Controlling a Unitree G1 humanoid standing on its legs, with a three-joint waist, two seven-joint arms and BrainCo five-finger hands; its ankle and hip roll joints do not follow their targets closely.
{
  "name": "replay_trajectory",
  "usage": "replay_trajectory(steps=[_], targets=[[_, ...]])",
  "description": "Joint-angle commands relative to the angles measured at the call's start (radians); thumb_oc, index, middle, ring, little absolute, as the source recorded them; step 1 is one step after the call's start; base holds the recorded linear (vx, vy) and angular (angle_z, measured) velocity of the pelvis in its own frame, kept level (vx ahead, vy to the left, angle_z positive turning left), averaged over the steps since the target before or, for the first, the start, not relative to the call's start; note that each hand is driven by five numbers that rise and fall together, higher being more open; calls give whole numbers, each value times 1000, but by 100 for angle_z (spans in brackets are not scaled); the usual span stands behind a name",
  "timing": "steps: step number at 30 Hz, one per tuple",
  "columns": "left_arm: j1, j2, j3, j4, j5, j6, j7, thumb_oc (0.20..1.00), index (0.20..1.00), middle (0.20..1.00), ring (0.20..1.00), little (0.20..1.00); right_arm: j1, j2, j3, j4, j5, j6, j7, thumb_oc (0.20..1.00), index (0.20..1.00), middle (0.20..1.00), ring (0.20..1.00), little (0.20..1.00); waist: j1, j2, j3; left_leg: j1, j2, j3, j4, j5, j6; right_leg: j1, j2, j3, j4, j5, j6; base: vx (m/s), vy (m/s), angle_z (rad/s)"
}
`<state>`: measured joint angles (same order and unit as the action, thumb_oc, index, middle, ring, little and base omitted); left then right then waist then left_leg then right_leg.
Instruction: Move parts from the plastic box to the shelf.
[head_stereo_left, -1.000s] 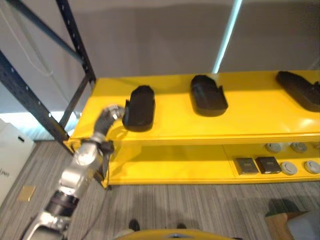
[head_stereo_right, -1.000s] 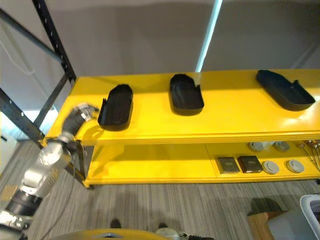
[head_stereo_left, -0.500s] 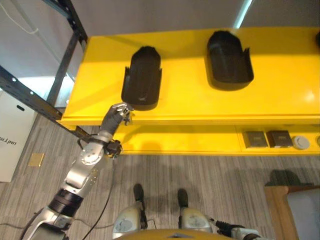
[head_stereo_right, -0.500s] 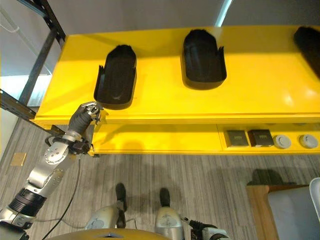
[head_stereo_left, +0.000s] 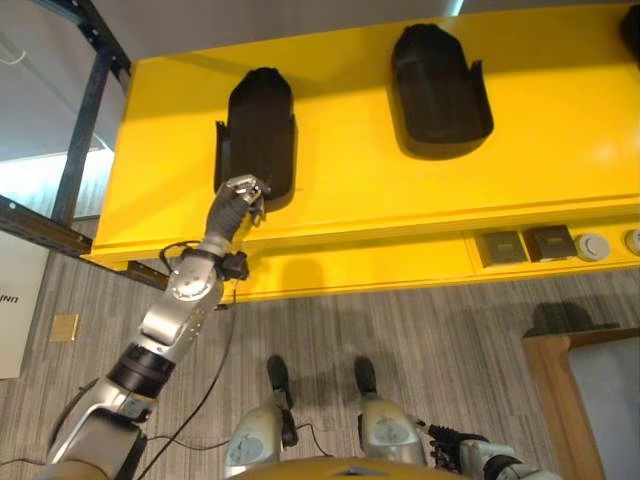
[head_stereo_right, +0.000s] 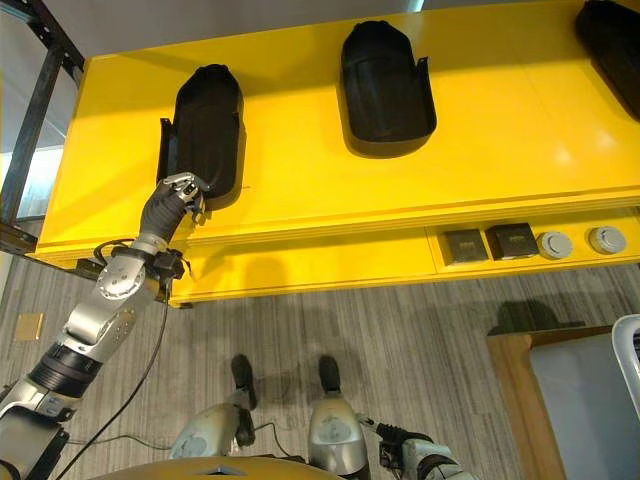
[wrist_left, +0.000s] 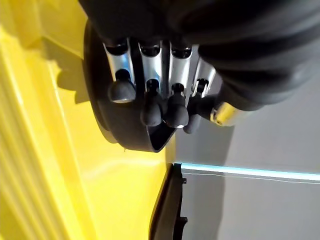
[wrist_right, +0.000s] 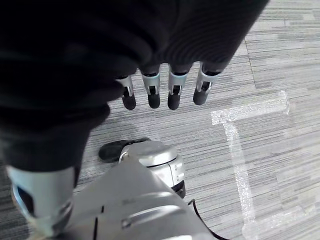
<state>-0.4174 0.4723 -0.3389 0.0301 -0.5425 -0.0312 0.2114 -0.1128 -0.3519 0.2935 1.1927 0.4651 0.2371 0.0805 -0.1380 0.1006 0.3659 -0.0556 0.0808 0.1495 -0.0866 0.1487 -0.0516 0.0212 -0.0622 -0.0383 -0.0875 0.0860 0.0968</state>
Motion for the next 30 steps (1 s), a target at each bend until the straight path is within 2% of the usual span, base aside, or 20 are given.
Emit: replay_trajectory(steps=[1, 6, 20, 25, 27, 29, 30], targets=[[-71, 19, -18, 31, 30, -33, 15, 200, 200, 200, 200, 200, 8, 35, 37, 9, -10, 7, 2, 1000, 1000, 1000, 1000, 1000, -2, -40, 15, 73, 6, 39, -1, -137, 6, -42, -3, 3, 38, -74, -42, 33, 8, -8], [-133, 22, -18, 148, 31, -57, 39, 200, 200, 200, 200, 200, 4, 26, 47, -13, -24, 14, 5, 1000, 1000, 1000, 1000, 1000, -28, -43, 31, 69, 13, 57, -1, -133, 3, -59, 1, 22, 45, -71, -44, 15, 8, -11], [-206, 25, 1, 236, 30, -88, 72, 200, 200, 200, 200, 200, -4, 25, 63, -22, -16, 9, 4, 1000, 1000, 1000, 1000, 1000, -43, -51, 43, 67, 22, 66, -1, -130, -3, -70, 8, 29, 51, -73, -47, 1, 0, -4], [-178, 16, 14, 217, 16, -83, 68, 200, 200, 200, 200, 200, 10, 35, 49, -15, -30, 5, -4, 1000, 1000, 1000, 1000, 1000, -35, -51, 14, 87, 22, 63, -1, -137, -6, -41, 10, 17, 46, -82, -47, -11, 2, 2], [-152, 10, 17, 205, 32, -94, 75, 200, 200, 200, 200, 200, 13, 37, 40, -6, -29, 1, -3, 1000, 1000, 1000, 1000, 1000, -29, -51, -1, 96, 20, 62, -1, -140, -7, -25, 10, 11, 39, -83, -46, -7, 2, 5], [-89, -2, 24, 173, 39, -130, 80, 200, 200, 200, 200, 200, 20, 44, 27, 3, -32, 1, -3, 1000, 1000, 1000, 1000, 1000, -13, -52, -32, 110, 17, 61, -1, -143, -10, 3, 6, -4, 21, -79, -41, -5, 5, 3], [-51, -11, 31, 150, 60, -157, 95, 297, 297, 297, 297, 297, 26, 48, 20, 7, -40, 0, -5, 1000, 1000, 1000, 1000, 1000, -4, -53, -51, 117, 16, 62, -1, -144, -12, 18, 4, -13, 13, -77, -39, -11, 8, 9]])
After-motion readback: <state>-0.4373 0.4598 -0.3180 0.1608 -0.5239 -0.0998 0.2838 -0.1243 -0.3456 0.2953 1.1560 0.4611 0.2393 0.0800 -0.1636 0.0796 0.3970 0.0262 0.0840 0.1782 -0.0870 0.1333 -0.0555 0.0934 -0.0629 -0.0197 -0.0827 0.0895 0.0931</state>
